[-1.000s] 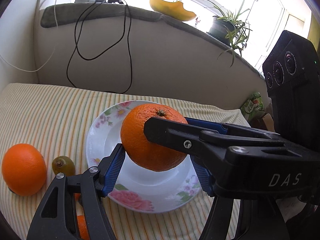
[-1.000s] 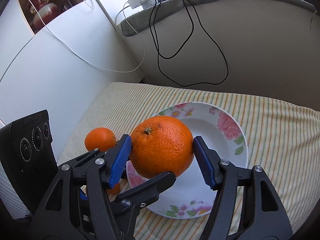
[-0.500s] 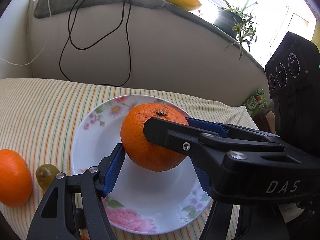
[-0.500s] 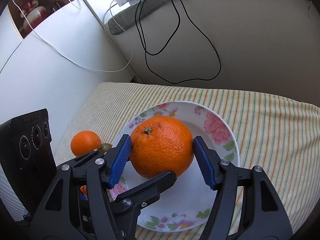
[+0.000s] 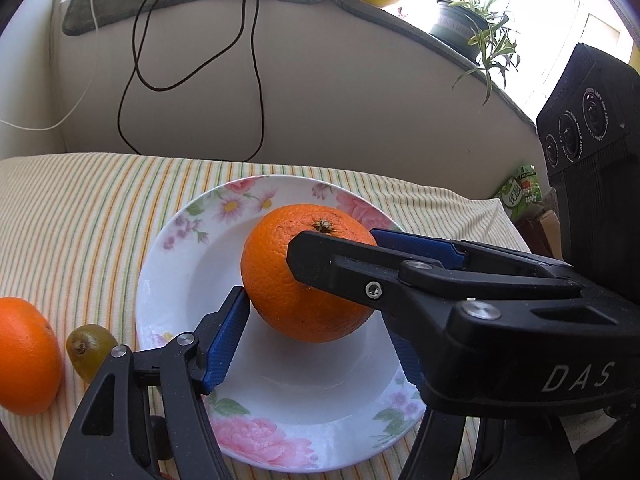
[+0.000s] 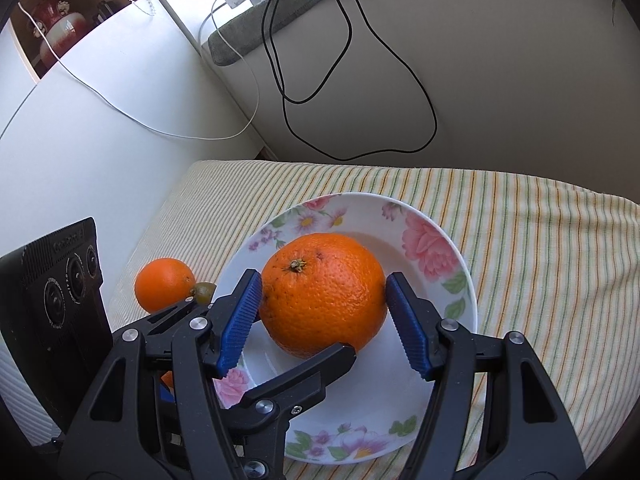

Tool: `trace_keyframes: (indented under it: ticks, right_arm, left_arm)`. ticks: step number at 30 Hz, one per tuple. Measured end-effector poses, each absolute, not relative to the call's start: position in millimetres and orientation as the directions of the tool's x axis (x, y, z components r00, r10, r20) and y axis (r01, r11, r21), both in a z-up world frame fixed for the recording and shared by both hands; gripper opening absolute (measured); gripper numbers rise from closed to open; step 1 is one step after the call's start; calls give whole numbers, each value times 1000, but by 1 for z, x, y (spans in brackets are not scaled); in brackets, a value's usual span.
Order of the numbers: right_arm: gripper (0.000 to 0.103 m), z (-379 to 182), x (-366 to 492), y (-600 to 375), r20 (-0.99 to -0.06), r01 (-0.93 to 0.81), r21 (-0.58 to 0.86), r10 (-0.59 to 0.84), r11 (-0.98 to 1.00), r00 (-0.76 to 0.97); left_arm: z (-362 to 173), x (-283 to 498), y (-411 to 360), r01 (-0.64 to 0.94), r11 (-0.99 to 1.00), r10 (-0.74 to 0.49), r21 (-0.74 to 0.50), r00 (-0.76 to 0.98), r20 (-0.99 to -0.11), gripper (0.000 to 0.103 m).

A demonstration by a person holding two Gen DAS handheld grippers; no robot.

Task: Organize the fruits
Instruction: 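Open the right tool to release the orange and withdraw it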

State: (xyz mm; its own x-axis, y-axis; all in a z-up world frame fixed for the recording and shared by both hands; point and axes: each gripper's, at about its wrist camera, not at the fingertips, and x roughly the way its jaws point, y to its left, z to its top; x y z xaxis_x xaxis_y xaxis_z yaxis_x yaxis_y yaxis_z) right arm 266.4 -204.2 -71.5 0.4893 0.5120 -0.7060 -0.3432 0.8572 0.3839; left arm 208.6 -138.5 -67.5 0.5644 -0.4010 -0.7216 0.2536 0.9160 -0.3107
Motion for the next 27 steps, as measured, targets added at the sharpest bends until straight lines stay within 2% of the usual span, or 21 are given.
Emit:
trace_keyframes:
  ticks: [4, 14, 21, 27]
  right_arm:
    - [75, -66, 261, -208, -696, -334, 372, 498, 866, 517]
    - [81, -50, 243, -216, -672, -310, 369, 482, 876, 562]
    - [81, -32, 216, -212, -659, -319, 334, 462, 887, 594]
    - [81, -21, 186, -198, -662, -346, 246, 418, 905, 622]
  left_arm:
    - [-68, 205, -141, 250, 922, -388, -297, 561, -732, 68]
    - [-56, 182, -132, 257, 929, -369, -266, 591, -717, 70]
    - [-43, 156, -112, 259, 931, -364, -257, 625, -691, 70]
    - [-33, 129, -89, 260, 933, -360, -248, 665, -655, 70]
